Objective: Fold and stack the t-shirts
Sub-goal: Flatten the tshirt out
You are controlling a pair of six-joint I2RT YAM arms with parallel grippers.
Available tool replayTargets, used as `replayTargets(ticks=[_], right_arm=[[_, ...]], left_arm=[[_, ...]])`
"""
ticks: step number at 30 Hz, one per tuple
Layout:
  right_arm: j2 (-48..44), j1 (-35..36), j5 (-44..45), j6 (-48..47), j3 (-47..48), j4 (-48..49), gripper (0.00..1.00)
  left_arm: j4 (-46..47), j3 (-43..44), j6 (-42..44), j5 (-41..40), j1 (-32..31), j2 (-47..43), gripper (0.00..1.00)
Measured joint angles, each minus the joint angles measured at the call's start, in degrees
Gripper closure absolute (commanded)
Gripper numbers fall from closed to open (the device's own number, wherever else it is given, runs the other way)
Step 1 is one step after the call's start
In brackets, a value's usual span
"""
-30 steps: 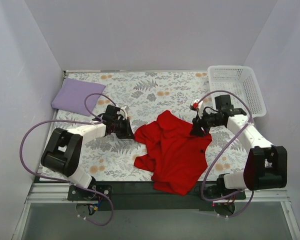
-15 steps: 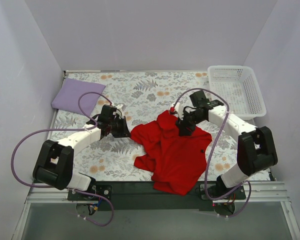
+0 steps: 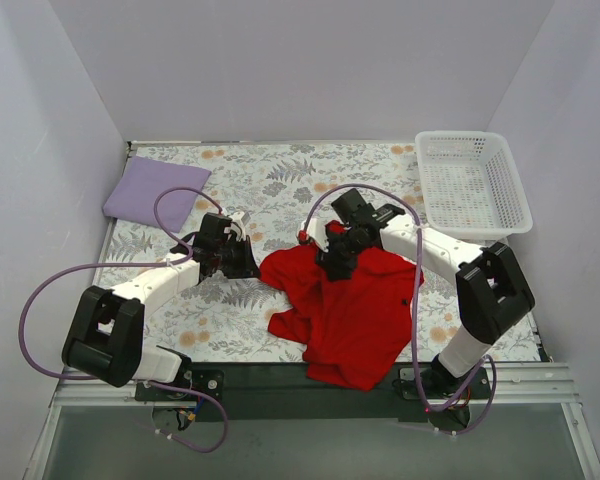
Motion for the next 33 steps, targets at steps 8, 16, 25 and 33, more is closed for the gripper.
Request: replayTargets(ticks=[8,16,25,33], right_arm=[[4.1,0.9,5.9,3.2,0.0,2.6,0.52],[6.0,1.2,8.4,4.9,0.6,3.7,0.99],[-1.0,0.2,9.9,4.4,1.3,2.9,0.99],[-10.9,-3.3,11.2,-3.6,12.2,-1.4,0.99]], left_arm=[[0.0,0.0,0.0,0.0,0.0,0.0,1.0],[0.0,-0.1,0.0,0.0,0.0,0.0,1.0],[-0.1,-0.1,0.0,-0.5,0.0,-1.2,1.0],[-2.4,2.8,0.3,-8.9,0.0,-18.4,1.0]])
